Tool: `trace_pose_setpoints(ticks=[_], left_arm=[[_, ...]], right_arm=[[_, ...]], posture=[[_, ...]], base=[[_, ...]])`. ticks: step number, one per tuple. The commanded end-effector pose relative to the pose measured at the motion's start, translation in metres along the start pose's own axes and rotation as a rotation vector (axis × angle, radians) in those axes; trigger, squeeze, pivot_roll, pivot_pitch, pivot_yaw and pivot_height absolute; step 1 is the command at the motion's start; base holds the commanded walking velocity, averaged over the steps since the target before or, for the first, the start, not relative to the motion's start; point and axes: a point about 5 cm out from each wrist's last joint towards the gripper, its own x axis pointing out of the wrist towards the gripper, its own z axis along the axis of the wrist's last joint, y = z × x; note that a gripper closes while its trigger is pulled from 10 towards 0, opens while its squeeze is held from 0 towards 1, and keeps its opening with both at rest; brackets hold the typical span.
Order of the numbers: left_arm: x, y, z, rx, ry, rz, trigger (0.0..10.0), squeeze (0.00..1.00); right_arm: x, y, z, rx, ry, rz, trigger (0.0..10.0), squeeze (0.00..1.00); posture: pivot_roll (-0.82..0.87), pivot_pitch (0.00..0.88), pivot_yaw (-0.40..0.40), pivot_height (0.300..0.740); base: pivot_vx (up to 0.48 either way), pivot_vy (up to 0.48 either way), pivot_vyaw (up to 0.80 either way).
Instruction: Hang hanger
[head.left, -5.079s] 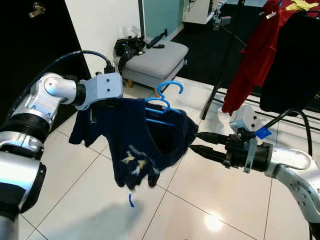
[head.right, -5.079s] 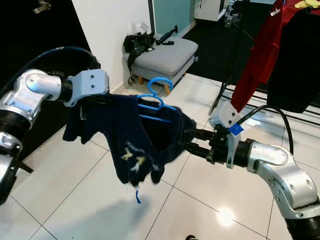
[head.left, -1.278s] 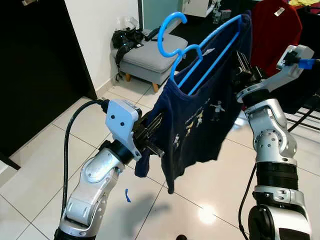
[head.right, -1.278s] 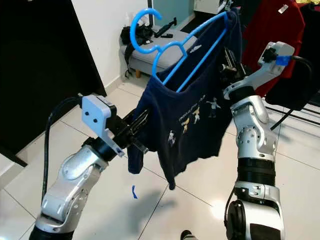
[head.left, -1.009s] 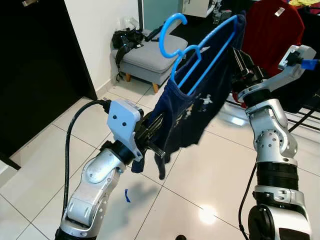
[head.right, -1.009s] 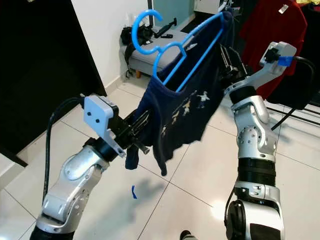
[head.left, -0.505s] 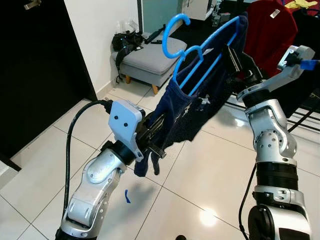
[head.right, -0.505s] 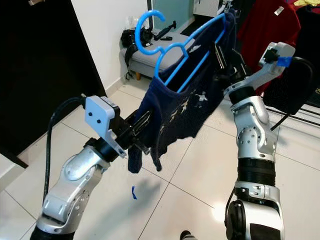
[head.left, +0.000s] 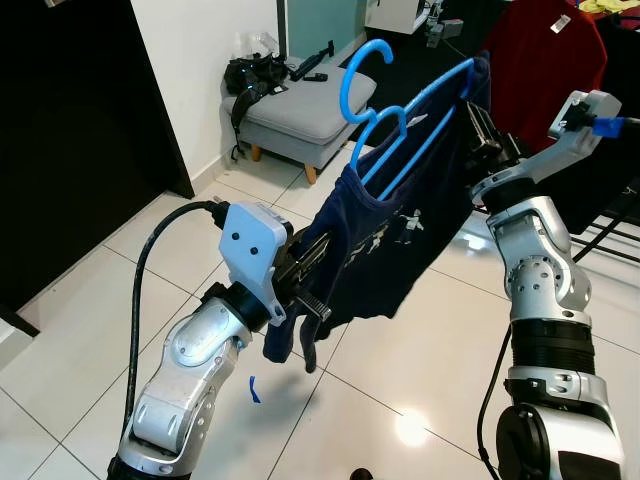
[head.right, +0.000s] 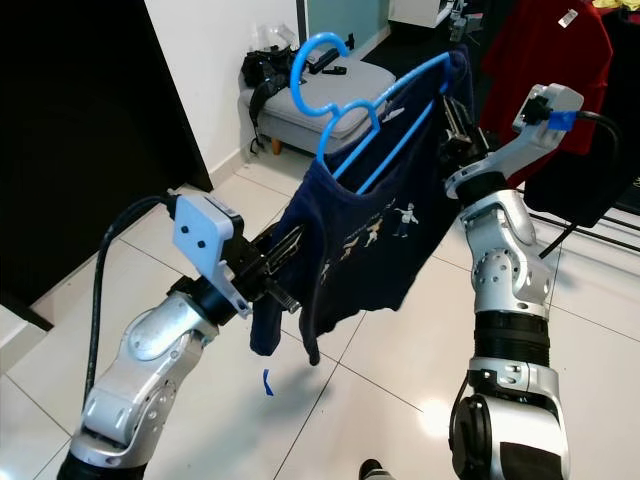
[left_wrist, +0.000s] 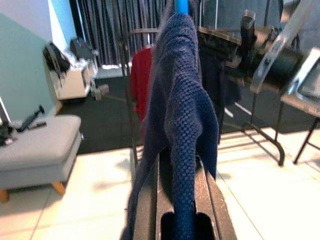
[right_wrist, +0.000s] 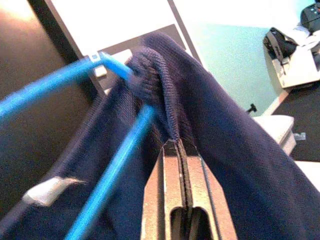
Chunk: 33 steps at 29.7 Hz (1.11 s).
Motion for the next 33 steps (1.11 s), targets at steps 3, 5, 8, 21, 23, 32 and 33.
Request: trace_pose_setpoints(ticks=[3,5,8,21,23,32,33], left_arm=[[0.002,-0.004,0.016,0.013,-0.078,-0.027,10.0,0.0],[0.001,-0.005,0.014,0.027,-0.068,-0.037,10.0,0.0],[0.001,-0.005,0.013,0.042,-0.059,-0.043,10.0,0.0],[-0.001,0.011,0.0,0.194,0.039,-0.032,10.0,0.0],[-0.005,0.012,-0.008,0.261,0.098,-0.07,10.0,0.0],[-0.018,0.026,-0.021,0.411,0.213,-0.185,10.0,0.0],[-0.02,0.03,-0.021,0.438,0.227,-0.193,10.0,0.0]], right_arm=[[-0.003,-0.004,-0.002,0.002,0.006,-0.022,0.0,0.0],[-0.003,-0.004,-0.001,0.004,0.0,-0.02,0.0,0.0],[-0.003,-0.004,-0.001,0.005,-0.004,-0.018,0.0,0.0],[-0.005,0.013,0.017,0.096,-0.104,0.105,0.0,0.0],[-0.004,0.02,0.027,0.12,-0.141,0.152,0.0,0.0],[-0.006,0.02,0.035,0.101,-0.149,0.169,0.0,0.0],[-0.006,0.02,0.034,0.101,-0.146,0.165,0.0,0.0]], posture=[[0.03,0.175,-0.003,0.74],[0.03,0.176,-0.002,0.74],[0.03,0.176,-0.001,0.74],[0.03,0.176,0.002,0.74],[0.03,0.175,0.003,0.74],[0.02,0.177,0.004,0.74],[0.02,0.177,0.004,0.74]], base=[[0.0,0.0,0.0],[0.0,0.0,0.0],[0.0,0.0,0.0],[0.0,0.0,0.0],[0.0,0.0,0.0],[0.0,0.0,0.0],[0.0,0.0,0.0]])
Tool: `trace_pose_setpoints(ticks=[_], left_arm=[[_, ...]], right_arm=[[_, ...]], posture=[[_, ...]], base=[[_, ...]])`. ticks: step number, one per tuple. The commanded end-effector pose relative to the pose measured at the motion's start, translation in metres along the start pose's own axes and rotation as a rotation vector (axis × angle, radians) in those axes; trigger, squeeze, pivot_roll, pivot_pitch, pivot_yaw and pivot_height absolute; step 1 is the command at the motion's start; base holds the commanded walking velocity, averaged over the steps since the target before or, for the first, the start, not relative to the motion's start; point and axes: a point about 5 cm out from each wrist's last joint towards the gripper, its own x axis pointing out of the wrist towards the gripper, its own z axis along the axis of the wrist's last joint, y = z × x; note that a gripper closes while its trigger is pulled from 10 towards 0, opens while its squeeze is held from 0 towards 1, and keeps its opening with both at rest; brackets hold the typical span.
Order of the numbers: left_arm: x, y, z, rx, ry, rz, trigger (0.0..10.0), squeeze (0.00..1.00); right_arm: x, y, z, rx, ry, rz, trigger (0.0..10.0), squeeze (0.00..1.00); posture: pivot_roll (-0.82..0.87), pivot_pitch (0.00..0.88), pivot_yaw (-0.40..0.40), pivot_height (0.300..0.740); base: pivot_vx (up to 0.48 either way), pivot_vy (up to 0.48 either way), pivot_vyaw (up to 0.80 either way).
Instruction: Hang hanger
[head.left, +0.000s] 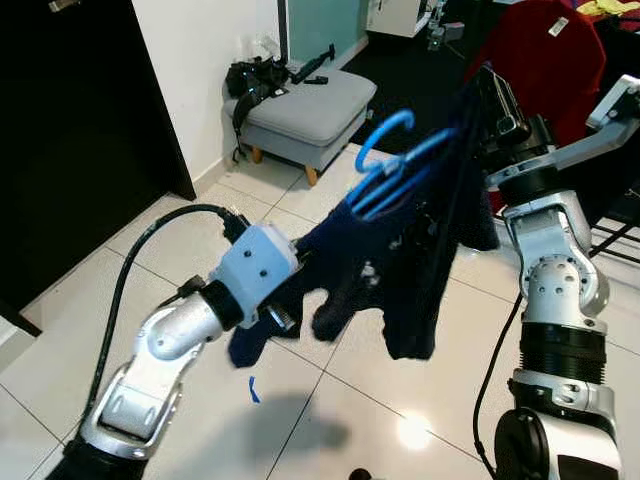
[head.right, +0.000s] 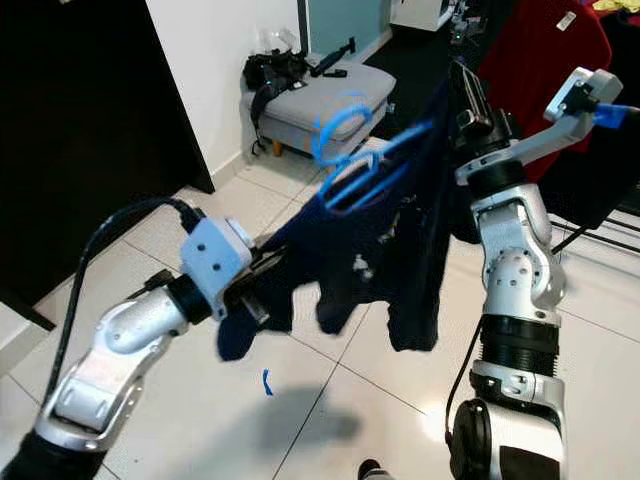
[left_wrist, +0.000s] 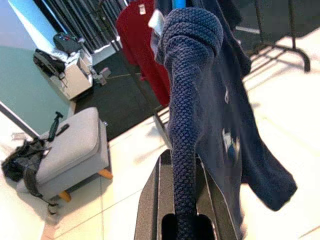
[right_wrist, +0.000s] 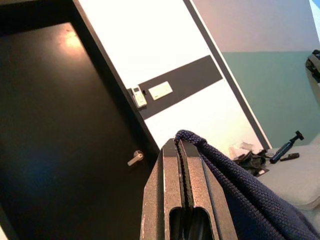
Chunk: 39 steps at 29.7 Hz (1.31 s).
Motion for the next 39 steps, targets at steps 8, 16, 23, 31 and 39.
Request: trace_pose_setpoints(ticks=[8,16,23,31,39], left_arm=[[0.0,-0.004,-0.006,0.043,0.021,-0.034,10.0,0.0],[0.001,0.008,-0.01,0.012,0.044,0.005,10.0,0.0],[-0.013,0.03,-0.022,0.051,0.103,-0.038,10.0,0.0],[-0.062,0.057,-0.032,0.028,0.25,-0.508,10.0,0.0],[-0.049,0.068,-0.031,0.032,0.246,-0.551,10.0,0.0]], right_arm=[[-0.007,0.017,-0.027,0.002,0.127,0.057,0.0,0.0],[-0.027,0.04,-0.068,-0.04,0.385,0.189,0.0,0.0],[-0.035,0.039,-0.066,-0.04,0.404,0.186,0.0,0.0],[-0.058,0.019,-0.062,-0.107,0.478,0.111,0.0,0.0],[-0.068,0.032,-0.078,-0.079,0.538,0.141,0.0,0.0]], posture=[[0.02,0.178,0.009,0.74],[0.02,0.183,0.013,0.74],[0.01,0.185,0.02,0.74],[0.02,0.179,0.029,0.74],[0.01,0.174,0.05,0.74]], base=[[0.0,0.0,0.0],[0.0,0.0,0.0],[0.0,0.0,0.0],[0.0,0.0,0.0],[0.0,0.0,0.0]])
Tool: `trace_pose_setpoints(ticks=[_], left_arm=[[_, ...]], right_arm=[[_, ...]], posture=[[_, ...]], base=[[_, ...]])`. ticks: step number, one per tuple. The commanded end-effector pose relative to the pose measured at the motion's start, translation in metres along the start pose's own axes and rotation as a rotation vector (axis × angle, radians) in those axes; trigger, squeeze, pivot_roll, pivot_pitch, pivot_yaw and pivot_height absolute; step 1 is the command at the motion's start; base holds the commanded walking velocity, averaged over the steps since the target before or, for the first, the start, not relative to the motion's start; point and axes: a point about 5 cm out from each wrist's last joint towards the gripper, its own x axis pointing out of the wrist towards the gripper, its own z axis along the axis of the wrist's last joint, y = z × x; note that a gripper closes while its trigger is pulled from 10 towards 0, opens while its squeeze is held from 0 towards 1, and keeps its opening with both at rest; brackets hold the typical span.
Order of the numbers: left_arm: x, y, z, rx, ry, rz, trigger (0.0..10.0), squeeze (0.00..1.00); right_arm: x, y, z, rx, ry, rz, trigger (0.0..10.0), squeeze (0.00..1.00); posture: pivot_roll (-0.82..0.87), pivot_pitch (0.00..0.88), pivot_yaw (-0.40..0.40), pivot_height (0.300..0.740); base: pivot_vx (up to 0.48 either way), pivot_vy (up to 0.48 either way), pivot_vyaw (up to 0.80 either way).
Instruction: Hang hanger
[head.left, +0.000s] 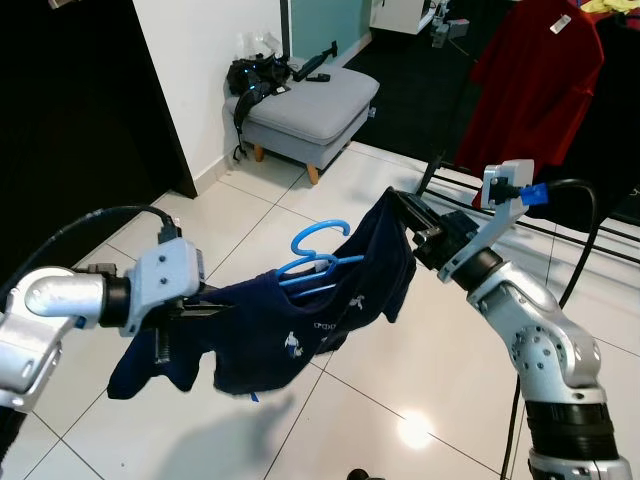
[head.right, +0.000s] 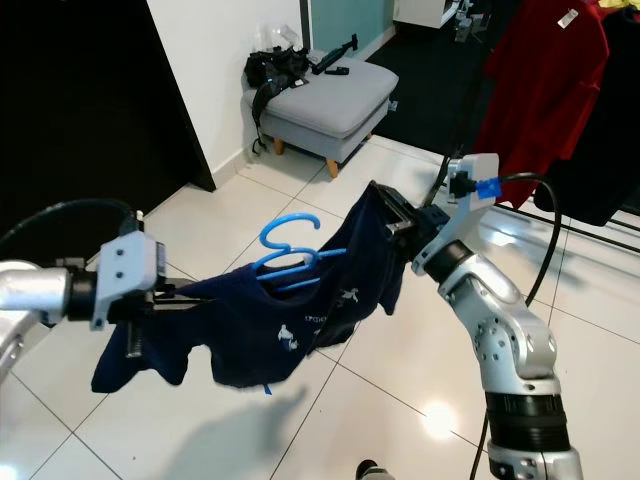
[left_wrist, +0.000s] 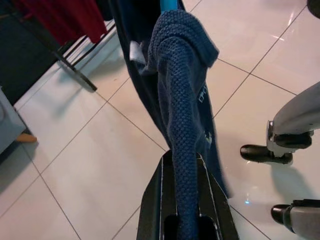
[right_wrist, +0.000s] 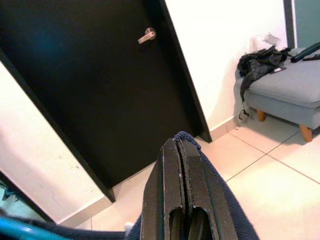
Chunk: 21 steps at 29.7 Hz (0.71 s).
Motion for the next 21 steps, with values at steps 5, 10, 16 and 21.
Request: trace_pose_setpoints(ticks=[5,10,16,21], left_arm=[[0.02,0.006,-0.002,-0.001,-0.023,0.01,10.0,0.0],[0.022,0.009,-0.004,-0.008,-0.023,0.028,10.0,0.0],[0.018,0.013,-0.005,0.002,-0.019,0.009,10.0,0.0],[0.015,0.022,-0.009,0.0,0.005,0.065,10.0,0.0]], right_arm=[[0.013,0.045,-0.026,0.064,0.063,0.142,0.0,0.0],[0.016,0.071,-0.04,0.098,0.11,0.243,0.0,0.0],[0.015,0.085,-0.047,0.112,0.147,0.307,0.0,0.0],[0.012,0.081,-0.047,0.094,0.16,0.286,0.0,0.0]], posture=[[0.0,0.175,0.053,0.74],[0.0,0.176,0.054,0.74],[0.01,0.179,0.055,0.74],[0.01,0.18,0.056,0.74]], base=[[0.0,0.0,0.0],[0.0,0.0,0.0],[0.0,0.0,0.0],[0.0,0.0,0.0]])
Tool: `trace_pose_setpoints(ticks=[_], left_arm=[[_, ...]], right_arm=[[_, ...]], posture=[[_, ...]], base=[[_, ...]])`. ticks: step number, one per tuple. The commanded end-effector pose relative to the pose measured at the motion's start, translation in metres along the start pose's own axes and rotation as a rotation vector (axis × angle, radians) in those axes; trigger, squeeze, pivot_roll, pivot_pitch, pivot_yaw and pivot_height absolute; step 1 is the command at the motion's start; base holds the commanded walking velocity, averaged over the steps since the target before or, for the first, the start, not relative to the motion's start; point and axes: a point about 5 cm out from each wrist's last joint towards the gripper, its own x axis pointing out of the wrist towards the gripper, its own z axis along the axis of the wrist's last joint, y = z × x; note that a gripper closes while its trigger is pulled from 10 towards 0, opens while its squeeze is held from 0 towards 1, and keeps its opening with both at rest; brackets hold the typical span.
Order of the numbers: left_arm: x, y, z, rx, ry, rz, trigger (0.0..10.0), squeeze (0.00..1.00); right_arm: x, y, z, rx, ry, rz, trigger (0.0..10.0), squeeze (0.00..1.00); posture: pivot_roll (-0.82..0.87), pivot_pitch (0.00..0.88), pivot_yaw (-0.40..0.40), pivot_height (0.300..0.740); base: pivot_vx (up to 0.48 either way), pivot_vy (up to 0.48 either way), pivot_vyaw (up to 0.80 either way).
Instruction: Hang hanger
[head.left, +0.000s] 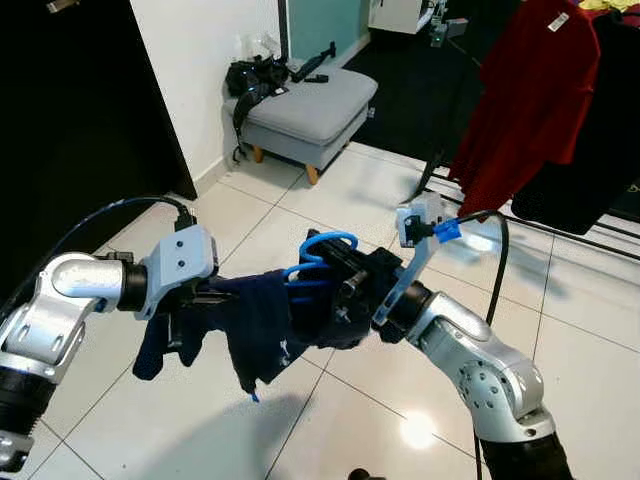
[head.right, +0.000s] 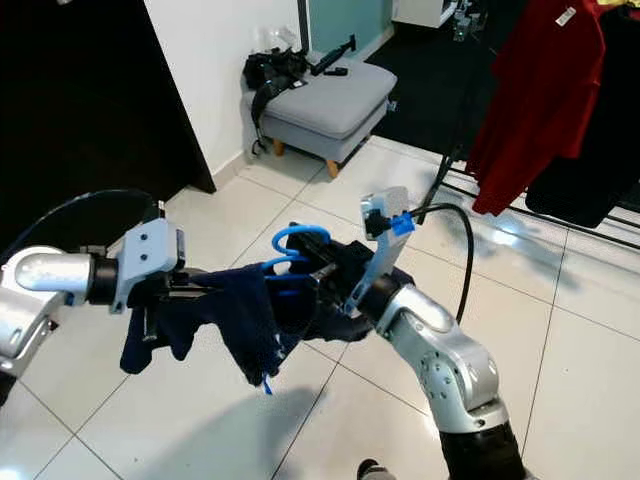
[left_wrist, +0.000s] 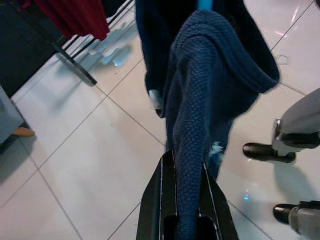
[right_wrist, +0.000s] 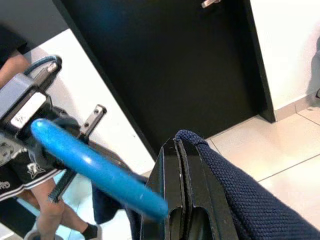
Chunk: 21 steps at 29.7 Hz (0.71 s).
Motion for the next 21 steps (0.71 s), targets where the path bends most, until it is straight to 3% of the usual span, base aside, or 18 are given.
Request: trace_pose_setpoints(ticks=[1,6,7,9,10,15,16,21], left_arm=[[-0.001,0.008,0.004,0.012,-0.018,0.057,10.0,0.0],[0.002,0.016,0.0,-0.036,-0.018,0.154,10.0,0.0],[0.004,0.017,-0.001,-0.087,-0.043,0.192,10.0,0.0],[0.004,0.017,-0.001,-0.087,-0.043,0.192,10.0,0.0],[0.007,0.016,-0.002,-0.114,-0.063,0.203,10.0,0.0],[0.013,0.01,-0.001,-0.175,-0.12,0.212,10.0,0.0],[0.021,0.003,0.0,-0.237,-0.187,0.229,10.0,0.0],[0.027,0.0,0.002,-0.306,-0.259,0.286,10.0,0.0]], right_arm=[[0.0,0.007,-0.006,-0.002,0.042,0.038,0.0,0.0],[-0.006,-0.002,-0.007,-0.045,0.069,-0.02,0.0,0.0],[-0.008,-0.007,-0.008,-0.059,0.079,-0.063,10.0,0.03],[-0.008,-0.007,-0.008,-0.059,0.079,-0.063,10.0,0.03],[-0.01,-0.009,-0.008,-0.067,0.083,-0.072,10.0,1.0],[-0.012,-0.012,-0.006,-0.088,0.084,-0.078,10.0,1.0],[-0.015,-0.013,-0.003,-0.13,0.092,-0.059,10.0,1.0],[-0.019,-0.013,0.001,-0.171,0.099,-0.029,10.0,1.0]], posture=[[0.0,0.18,0.055,0.74],[0.0,0.18,0.055,0.74],[0.0,0.18,0.055,0.74],[0.0,0.18,0.055,0.74],[0.0,0.18,0.055,0.74],[0.0,0.181,0.054,0.74],[0.0,0.182,0.052,0.74],[-0.01,0.184,0.049,0.74]], base=[[0.0,0.0,0.0],[0.0,0.0,0.0],[0.0,0.0,0.0],[0.0,0.0,0.0],[0.0,0.0,0.0],[0.0,0.0,0.0],[0.0,0.0,0.0],[0.0,0.0,0.0]])
